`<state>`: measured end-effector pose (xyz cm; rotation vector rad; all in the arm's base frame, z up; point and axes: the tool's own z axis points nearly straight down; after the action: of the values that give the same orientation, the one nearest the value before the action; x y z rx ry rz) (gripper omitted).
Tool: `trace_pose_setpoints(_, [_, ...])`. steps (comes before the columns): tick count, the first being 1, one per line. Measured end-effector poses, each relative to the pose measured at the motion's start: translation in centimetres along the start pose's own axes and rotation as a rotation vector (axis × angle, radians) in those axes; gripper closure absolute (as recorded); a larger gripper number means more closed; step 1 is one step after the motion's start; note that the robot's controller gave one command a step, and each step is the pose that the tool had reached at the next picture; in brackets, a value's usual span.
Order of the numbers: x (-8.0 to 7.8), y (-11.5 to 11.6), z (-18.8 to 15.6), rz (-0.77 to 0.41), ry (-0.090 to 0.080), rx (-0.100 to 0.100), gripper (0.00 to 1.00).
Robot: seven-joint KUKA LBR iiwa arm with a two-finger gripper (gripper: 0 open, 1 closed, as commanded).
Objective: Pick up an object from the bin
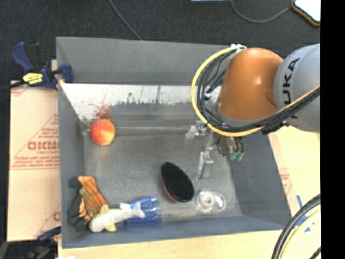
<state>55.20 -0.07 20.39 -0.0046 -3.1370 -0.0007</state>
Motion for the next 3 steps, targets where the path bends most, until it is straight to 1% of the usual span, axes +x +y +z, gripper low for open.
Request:
trace_pose_setpoints(1, [-0.2,0.0,-0.4,0.0,-0.008,0.0,0.0])
trace_pose_setpoints(2, [0.4,2.9,11.6,0.233,-0.007,-0.005,0.0])
trace_pose_setpoints(3, [2.5,2.9,4.9,0.331,-0.015,-0.002,0.0])
